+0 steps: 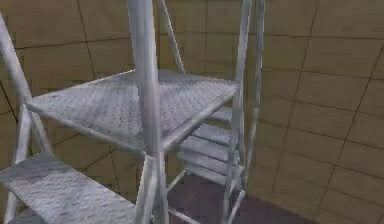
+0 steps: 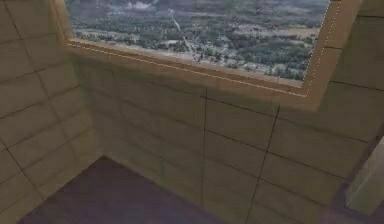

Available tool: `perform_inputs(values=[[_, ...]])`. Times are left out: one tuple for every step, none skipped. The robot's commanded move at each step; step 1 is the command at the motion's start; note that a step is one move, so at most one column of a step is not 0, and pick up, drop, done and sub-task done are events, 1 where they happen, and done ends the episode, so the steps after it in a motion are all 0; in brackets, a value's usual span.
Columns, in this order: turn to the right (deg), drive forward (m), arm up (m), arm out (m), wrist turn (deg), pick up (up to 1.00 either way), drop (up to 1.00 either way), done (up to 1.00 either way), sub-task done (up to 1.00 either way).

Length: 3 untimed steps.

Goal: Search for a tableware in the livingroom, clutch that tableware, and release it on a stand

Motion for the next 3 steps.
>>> perform_inputs(values=[[45.0,0.00,0.00,0.00,0.0,0.00,0.00,0.00,0.00],[45.0,0.00,0.00,0.00,0.0,0.00,0.00,0.00,0.00],[45.0,0.00,0.00,0.00,0.0,0.00,0.00,0.00,0.00]])
